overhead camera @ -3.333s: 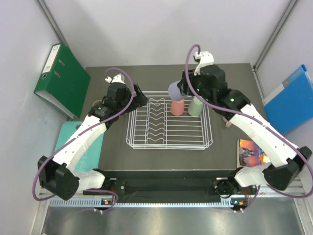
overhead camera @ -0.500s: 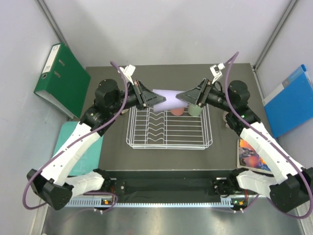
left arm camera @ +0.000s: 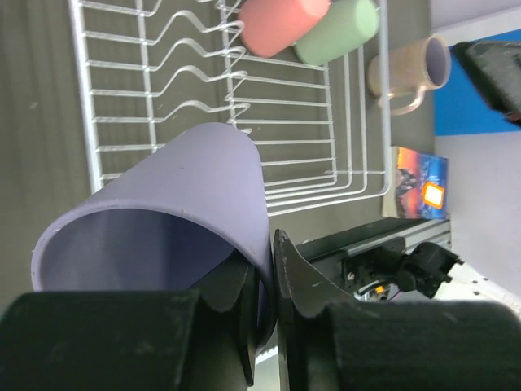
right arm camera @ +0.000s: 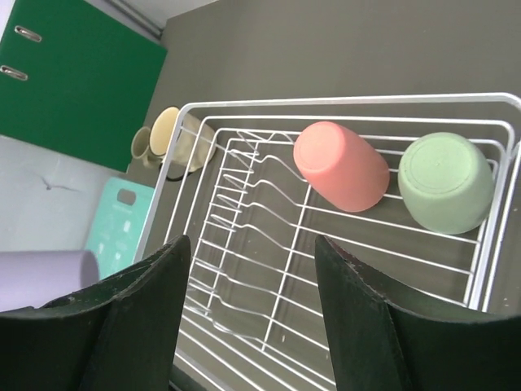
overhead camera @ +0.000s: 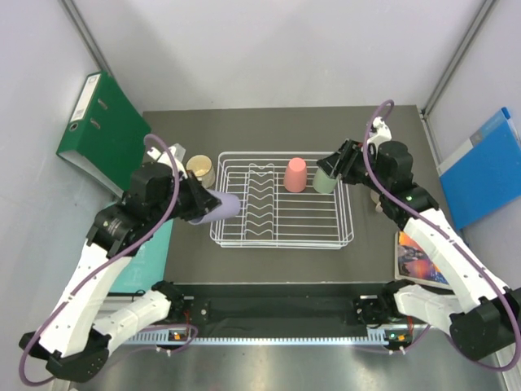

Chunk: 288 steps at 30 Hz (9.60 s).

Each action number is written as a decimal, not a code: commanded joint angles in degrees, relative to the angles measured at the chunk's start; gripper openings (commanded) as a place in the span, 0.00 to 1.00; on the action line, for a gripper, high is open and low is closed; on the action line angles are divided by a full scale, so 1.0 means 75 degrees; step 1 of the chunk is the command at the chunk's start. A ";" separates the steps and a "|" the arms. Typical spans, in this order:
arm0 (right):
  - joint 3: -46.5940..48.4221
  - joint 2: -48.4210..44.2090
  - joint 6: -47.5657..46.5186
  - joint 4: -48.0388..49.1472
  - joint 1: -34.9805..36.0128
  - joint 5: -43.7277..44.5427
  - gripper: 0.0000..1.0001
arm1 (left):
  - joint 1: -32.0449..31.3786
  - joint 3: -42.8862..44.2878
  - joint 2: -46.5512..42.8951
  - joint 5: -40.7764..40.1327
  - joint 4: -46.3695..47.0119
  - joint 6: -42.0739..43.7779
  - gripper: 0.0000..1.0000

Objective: Unload the cups from the dish rack

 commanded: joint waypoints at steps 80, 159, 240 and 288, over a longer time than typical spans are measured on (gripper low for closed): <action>-0.0642 -0.0902 -0.0929 -0.0988 0.0104 0.0858 0.59 | -0.5760 -0.2225 0.2571 -0.3408 0.0899 -0.0808 0.00; 0.4373 0.6363 -0.2324 -0.1656 0.1815 0.3096 0.58 | -0.5489 -0.0092 0.1611 -0.6349 0.2259 0.0681 0.99; -0.2318 -0.1066 0.5469 0.7954 -0.0177 -0.4568 0.00 | -0.4552 -0.1861 0.1106 -0.2811 0.8786 -0.0596 0.85; 0.1291 -0.1945 -0.1046 -0.2534 0.0468 0.2415 0.72 | -0.6635 0.4987 0.5569 -0.5291 -0.1193 0.0143 0.00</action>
